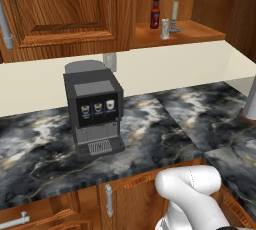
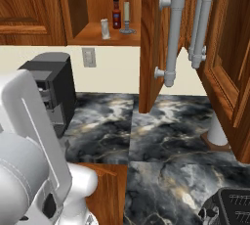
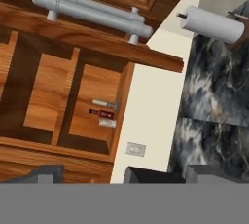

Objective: Pick the candle and candle from the dining table and place them in the open cabinet. Close the cabinet after placing the objects.

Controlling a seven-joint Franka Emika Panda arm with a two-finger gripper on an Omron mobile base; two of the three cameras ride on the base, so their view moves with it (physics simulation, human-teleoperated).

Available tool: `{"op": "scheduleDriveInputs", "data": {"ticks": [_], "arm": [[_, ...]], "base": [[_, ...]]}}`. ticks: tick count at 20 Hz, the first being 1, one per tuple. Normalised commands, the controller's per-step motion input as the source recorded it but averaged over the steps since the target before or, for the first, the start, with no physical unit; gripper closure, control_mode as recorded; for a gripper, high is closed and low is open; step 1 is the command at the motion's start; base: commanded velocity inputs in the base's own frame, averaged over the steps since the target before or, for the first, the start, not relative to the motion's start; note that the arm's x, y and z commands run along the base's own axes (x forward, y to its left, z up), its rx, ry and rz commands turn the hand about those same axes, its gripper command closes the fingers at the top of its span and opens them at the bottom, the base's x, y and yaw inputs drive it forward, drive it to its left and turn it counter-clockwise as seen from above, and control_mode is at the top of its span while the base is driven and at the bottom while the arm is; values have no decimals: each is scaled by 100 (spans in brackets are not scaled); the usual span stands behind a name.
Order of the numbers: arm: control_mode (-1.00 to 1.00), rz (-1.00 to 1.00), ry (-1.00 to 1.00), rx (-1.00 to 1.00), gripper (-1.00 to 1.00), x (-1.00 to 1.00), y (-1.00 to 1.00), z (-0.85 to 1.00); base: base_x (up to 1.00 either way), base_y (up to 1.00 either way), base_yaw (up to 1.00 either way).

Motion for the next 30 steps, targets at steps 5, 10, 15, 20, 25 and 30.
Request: {"op": "scheduleDriveInputs", "data": {"ticks": [5, 10, 15, 20, 25, 30], "arm": [[-100, -1, -3, 2, -100, 31, -18, 0], [-100, 0, -2, 0, -100, 43, -20, -7], [-100, 0, -3, 0, -100, 27, -27, -6], [-100, 0, -5, 0, -100, 1, -41, 0], [-100, 0, -7, 0, -100, 0, -44, 0], [-100, 0, -6, 0, -100, 6, -27, -1]], "base": [[0, 0, 0], [0, 0, 0], [0, 0, 0], [0, 0, 0], [0, 0, 0], [0, 0, 0]]}}
